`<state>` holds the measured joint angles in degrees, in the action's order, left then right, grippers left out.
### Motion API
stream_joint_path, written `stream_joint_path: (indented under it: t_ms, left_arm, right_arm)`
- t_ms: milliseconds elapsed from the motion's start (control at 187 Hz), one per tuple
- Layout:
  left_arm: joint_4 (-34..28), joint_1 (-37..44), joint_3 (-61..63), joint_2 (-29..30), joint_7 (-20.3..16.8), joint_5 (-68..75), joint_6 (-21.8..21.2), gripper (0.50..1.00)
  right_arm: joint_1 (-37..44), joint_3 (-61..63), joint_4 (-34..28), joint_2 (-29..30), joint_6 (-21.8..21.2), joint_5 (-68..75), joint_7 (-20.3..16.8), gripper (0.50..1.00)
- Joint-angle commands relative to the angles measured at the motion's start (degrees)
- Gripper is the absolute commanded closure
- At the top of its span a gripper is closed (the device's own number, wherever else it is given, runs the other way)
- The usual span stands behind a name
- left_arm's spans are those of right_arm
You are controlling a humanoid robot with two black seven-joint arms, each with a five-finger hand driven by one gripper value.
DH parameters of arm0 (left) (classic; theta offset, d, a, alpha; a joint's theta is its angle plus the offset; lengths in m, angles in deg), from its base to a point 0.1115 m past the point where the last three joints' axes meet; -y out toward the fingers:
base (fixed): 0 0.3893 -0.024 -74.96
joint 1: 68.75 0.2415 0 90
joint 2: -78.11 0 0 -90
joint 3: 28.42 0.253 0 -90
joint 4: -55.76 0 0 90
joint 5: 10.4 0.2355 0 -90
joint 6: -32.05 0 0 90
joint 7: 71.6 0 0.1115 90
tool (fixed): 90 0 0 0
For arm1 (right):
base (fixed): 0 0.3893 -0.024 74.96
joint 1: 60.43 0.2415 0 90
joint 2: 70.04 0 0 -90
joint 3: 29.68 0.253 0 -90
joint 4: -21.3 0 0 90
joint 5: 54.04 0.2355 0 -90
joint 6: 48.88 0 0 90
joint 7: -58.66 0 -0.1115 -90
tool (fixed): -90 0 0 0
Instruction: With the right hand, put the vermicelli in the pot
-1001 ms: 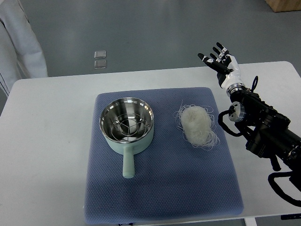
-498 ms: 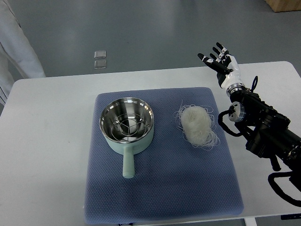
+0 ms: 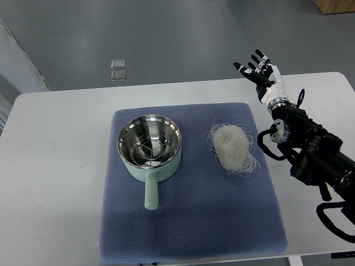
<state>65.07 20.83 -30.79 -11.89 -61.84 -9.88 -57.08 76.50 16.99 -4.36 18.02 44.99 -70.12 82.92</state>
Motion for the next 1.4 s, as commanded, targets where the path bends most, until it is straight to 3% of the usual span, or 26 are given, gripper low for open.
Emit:
stream_joint_path:
  t_ms: [0, 396, 723, 1028, 1119, 1397]
  left_arm:
    - [0.00, -0.02, 0.00, 0.00, 0.00, 0.00, 0.00, 0.500]
    - [0.00, -0.02, -0.09, 0.00, 0.00, 0.00, 0.00, 0.500]
    - [0.00, -0.11, -0.09, 0.00, 0.00, 0.00, 0.00, 0.500]
    - [0.00, -0.11, -0.18, 0.00, 0.00, 0.00, 0.00, 0.500]
    - [0.00, -0.11, -0.18, 0.00, 0.00, 0.00, 0.00, 0.500]
    - [0.00, -0.11, -0.18, 0.00, -0.09, 0.00, 0.00, 0.500]
  right_arm:
    - [0.00, 0.00, 0.00, 0.00, 0.00, 0.08, 0.00, 0.572]
    - [0.27, -1.40, -1.76, -3.60, -0.62, -1.41, -0.26, 0.572]
    - [1.50, -11.51, -7.39, -13.00, -2.11, -20.40, 0.00, 0.572]
    - [5.01, -20.92, -21.27, -26.71, -9.40, -46.06, 0.09, 0.572]
    - [6.94, -21.97, -25.49, -30.40, -13.27, -53.35, 0.18, 0.572]
    - [11.34, -26.01, -34.72, -34.71, -24.87, -70.67, 0.71, 0.572]
